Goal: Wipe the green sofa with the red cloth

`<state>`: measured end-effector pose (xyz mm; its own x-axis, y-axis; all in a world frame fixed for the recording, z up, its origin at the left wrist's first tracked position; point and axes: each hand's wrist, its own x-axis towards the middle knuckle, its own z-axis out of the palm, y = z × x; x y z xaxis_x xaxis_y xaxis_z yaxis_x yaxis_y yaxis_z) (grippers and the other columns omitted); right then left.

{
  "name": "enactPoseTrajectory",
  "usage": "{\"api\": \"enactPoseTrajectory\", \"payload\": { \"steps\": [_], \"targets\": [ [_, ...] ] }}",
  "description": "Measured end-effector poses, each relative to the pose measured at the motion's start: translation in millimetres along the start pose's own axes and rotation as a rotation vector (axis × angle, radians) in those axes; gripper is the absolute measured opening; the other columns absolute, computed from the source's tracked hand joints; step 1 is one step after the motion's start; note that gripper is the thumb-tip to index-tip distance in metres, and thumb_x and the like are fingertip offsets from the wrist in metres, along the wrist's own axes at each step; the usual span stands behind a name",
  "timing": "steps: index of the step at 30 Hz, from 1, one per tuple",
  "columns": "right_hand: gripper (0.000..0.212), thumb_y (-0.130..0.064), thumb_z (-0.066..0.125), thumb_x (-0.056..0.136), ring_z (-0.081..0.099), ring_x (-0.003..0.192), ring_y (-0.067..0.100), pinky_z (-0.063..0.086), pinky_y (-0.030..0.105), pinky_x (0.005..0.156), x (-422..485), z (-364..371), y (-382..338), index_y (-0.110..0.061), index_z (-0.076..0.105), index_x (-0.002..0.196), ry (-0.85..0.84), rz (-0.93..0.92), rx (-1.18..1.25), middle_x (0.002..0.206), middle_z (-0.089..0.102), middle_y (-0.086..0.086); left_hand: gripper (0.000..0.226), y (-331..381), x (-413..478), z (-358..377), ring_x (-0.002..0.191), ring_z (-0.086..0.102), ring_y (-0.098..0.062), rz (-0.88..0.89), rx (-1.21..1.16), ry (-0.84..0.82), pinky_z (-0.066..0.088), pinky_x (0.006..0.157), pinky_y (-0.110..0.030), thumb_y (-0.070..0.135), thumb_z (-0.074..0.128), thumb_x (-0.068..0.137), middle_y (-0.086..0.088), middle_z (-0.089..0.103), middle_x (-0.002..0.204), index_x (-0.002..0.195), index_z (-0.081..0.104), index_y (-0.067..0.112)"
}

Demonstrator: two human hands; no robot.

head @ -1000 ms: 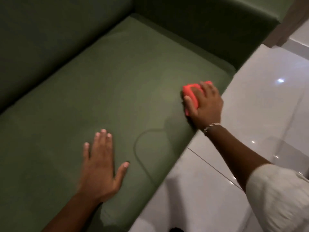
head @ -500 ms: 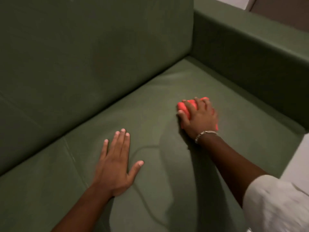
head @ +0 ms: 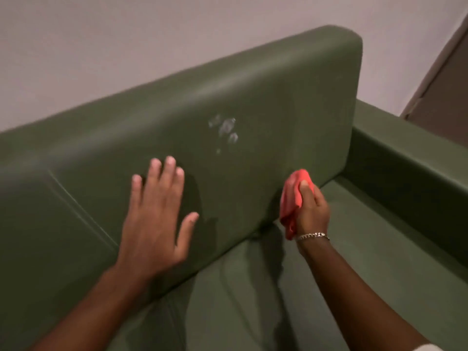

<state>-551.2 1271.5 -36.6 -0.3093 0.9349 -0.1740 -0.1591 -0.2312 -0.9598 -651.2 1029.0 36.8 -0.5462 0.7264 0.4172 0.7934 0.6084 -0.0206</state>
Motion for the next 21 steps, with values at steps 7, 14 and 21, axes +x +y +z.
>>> {"api": "enactPoseTrajectory", "payload": {
  "steps": [7, 14, 21],
  "targets": [
    [0.044, -0.046, 0.042, 0.097, 0.034, 0.144, 0.029, 0.024, 0.043, 0.121, -56.5, 148.8, -50.3, -0.025, 0.056, 0.134, -0.022, -0.748, -0.31, 0.15, 0.047, 0.01, 0.077, -68.6, 72.5, -60.2, 0.145, 0.026, -0.042, -0.099, 0.367, 0.023, 0.02, 0.118, -0.054, 0.049, 0.031, 0.092, -0.028, 0.029, 0.155, 0.152, 0.015, 0.003],
    [0.049, -0.054, 0.042, 0.091, 0.025, 0.148, 0.029, 0.029, 0.055, 0.114, -24.1, 156.3, -46.3, -0.036, 0.049, 0.136, 0.19, -0.563, -0.458, 0.156, 0.039, 0.004, 0.078, -66.2, 73.3, -56.2, 0.148, 0.023, -0.041, -0.126, 0.405, -0.026, 0.014, 0.121, -0.049, 0.048, 0.026, 0.092, -0.028, 0.023, 0.158, 0.153, 0.01, 0.001],
    [0.045, -0.049, 0.039, 0.098, 0.023, 0.148, 0.035, 0.028, 0.052, 0.114, -70.0, 143.8, -20.1, -0.037, 0.043, 0.141, -0.133, -0.922, -0.73, 0.158, 0.033, 0.007, 0.074, -64.2, 73.1, -68.3, 0.146, 0.028, -0.04, -0.1, 0.341, -0.059, 0.02, 0.12, -0.05, 0.042, 0.029, 0.093, -0.028, 0.029, 0.156, 0.151, 0.02, -0.002]
  ]
}}
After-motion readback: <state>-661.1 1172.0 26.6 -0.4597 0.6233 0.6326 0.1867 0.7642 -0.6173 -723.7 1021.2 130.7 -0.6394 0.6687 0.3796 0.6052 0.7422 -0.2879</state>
